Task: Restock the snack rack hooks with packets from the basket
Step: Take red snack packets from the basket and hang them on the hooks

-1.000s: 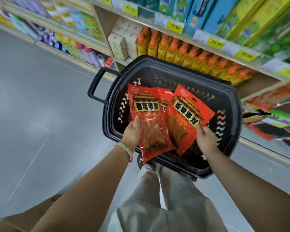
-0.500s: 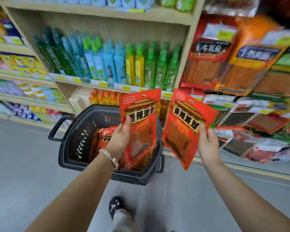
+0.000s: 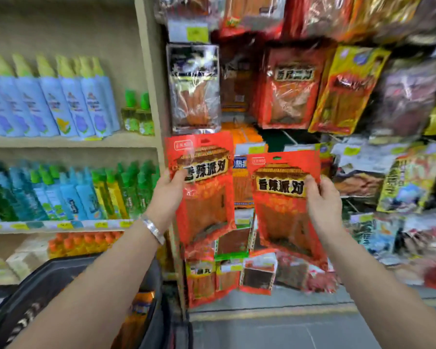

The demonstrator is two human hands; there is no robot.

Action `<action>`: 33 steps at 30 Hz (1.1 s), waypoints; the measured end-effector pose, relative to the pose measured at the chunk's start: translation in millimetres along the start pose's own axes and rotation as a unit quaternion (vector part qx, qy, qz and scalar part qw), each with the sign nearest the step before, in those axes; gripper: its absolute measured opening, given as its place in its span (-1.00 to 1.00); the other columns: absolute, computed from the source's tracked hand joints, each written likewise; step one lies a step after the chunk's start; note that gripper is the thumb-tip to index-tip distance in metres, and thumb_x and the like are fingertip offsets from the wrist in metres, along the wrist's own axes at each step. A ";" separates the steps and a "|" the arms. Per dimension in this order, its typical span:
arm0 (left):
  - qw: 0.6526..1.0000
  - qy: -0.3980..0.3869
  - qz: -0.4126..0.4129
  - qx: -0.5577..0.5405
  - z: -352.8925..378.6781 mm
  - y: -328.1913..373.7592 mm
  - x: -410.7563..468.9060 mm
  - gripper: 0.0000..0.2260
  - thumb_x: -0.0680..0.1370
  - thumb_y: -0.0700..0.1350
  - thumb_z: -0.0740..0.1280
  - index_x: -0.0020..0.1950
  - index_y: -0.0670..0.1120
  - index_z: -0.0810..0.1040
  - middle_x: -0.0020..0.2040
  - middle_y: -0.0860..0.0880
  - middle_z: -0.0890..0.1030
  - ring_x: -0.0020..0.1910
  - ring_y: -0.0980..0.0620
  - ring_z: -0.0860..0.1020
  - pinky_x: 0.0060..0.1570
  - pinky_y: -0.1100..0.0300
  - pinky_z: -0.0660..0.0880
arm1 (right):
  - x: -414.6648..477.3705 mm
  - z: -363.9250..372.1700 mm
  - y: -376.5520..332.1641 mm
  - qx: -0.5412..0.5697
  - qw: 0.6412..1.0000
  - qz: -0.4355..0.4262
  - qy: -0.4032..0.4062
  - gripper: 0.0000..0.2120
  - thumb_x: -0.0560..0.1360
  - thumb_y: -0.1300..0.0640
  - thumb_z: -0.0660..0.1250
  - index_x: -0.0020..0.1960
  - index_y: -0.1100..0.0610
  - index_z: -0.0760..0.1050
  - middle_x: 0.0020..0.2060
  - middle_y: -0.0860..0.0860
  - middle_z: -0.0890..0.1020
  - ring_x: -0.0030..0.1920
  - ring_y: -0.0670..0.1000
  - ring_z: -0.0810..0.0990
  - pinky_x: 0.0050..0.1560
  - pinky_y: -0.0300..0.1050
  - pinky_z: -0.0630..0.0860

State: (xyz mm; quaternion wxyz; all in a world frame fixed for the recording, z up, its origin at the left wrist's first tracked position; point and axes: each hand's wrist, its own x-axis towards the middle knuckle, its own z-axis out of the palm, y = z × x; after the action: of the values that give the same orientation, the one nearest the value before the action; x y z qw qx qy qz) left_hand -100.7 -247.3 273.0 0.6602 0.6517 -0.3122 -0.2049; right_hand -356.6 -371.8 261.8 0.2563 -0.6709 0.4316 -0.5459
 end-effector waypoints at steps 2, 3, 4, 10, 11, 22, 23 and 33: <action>1.000 0.013 0.012 -0.006 18.7 20.8 19.4 -0.73 0.53 0.11 0.27 0.14 0.02 0.58 0.04 -0.01 0.64 0.01 0.02 0.62 0.12 0.09 0.51 | 35.5 -5.0 -2.7 0.009 1.000 0.007 0.027 -0.66 0.61 0.05 0.17 -0.21 0.28 0.43 -0.35 0.07 0.46 -0.35 -0.07 0.40 -0.29 -0.14 0.20; 0.999 0.021 0.036 0.009 26.8 29.8 28.3 -0.77 0.53 0.14 0.27 0.06 0.08 0.61 0.02 0.01 0.64 -0.01 0.11 0.61 0.09 0.16 0.49 | 53.4 -5.5 -4.5 0.017 0.999 0.014 0.038 -0.63 0.61 0.02 0.17 -0.19 0.31 0.45 -0.30 0.14 0.50 -0.28 0.02 0.44 -0.24 -0.10 0.20; 0.997 0.025 0.064 0.024 34.7 38.4 35.9 -0.81 0.54 0.15 0.26 -0.06 0.12 0.62 -0.04 0.04 0.64 -0.06 0.17 0.61 0.00 0.21 0.49 | 70.4 -5.5 -6.1 0.025 0.998 0.023 0.047 -0.61 0.60 0.00 0.17 -0.15 0.34 0.47 -0.25 0.23 0.53 -0.21 0.08 0.47 -0.21 -0.06 0.22; 0.988 0.024 0.154 0.008 79.2 75.7 89.5 -0.87 0.57 0.10 0.25 -0.14 0.19 0.56 -0.10 0.15 0.64 -0.02 0.05 0.62 -0.01 0.11 0.52 | 167.1 2.2 -20.0 0.147 0.985 0.034 0.084 -0.56 0.57 -0.04 0.19 -0.17 0.37 0.42 -0.28 0.10 0.35 -0.26 -0.03 0.30 -0.25 -0.12 0.15; 0.986 0.013 0.167 0.008 86.7 81.2 99.4 -0.88 0.57 0.09 0.25 -0.13 0.21 0.56 -0.07 0.13 0.64 -0.01 0.06 0.61 0.01 0.08 0.53 | 182.4 2.9 -22.6 0.161 0.983 0.038 0.085 -0.62 0.57 -0.04 0.20 -0.21 0.27 0.41 -0.28 0.08 0.34 -0.28 -0.02 0.28 -0.26 -0.10 0.16; 0.982 -0.036 0.180 -0.043 177.7 123.0 162.4 -0.86 0.57 0.05 0.28 -0.08 0.08 0.60 -0.13 0.09 0.69 -0.08 0.04 0.65 -0.06 0.05 0.58 | 308.8 -3.6 -25.6 0.246 0.967 0.050 0.052 -0.67 0.55 -0.04 0.24 -0.04 0.26 0.47 -0.16 0.27 0.50 -0.21 0.08 0.41 -0.13 -0.09 0.25; 0.982 -0.040 0.179 -0.044 186.0 124.5 165.0 -0.85 0.57 0.06 0.27 -0.03 0.05 0.60 -0.09 0.05 0.69 -0.05 0.01 0.64 0.01 -0.02 0.57 | 318.8 -4.1 -24.8 0.240 0.968 0.048 0.054 -0.57 0.54 -0.03 0.24 0.05 0.39 0.46 0.00 0.38 0.52 -0.14 0.16 0.52 -0.13 -0.11 0.28; 0.983 -0.009 0.166 -0.074 246.6 127.6 177.7 -0.87 0.56 0.06 0.29 -0.04 0.08 0.61 -0.06 0.04 0.69 -0.06 0.07 0.65 0.01 0.01 0.58 | 382.2 -1.1 -8.7 0.194 0.977 0.062 -0.060 -0.77 0.57 0.06 0.21 0.05 0.20 0.53 -0.30 -0.03 0.51 -0.37 -0.14 0.51 -0.46 -0.35 0.39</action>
State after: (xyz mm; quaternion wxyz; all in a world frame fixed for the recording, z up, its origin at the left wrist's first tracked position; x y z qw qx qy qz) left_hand -157.6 -539.8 414.0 0.7286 0.5386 -0.4056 -0.1206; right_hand -343.0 -695.6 464.6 0.4402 -0.6117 0.3417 -0.5615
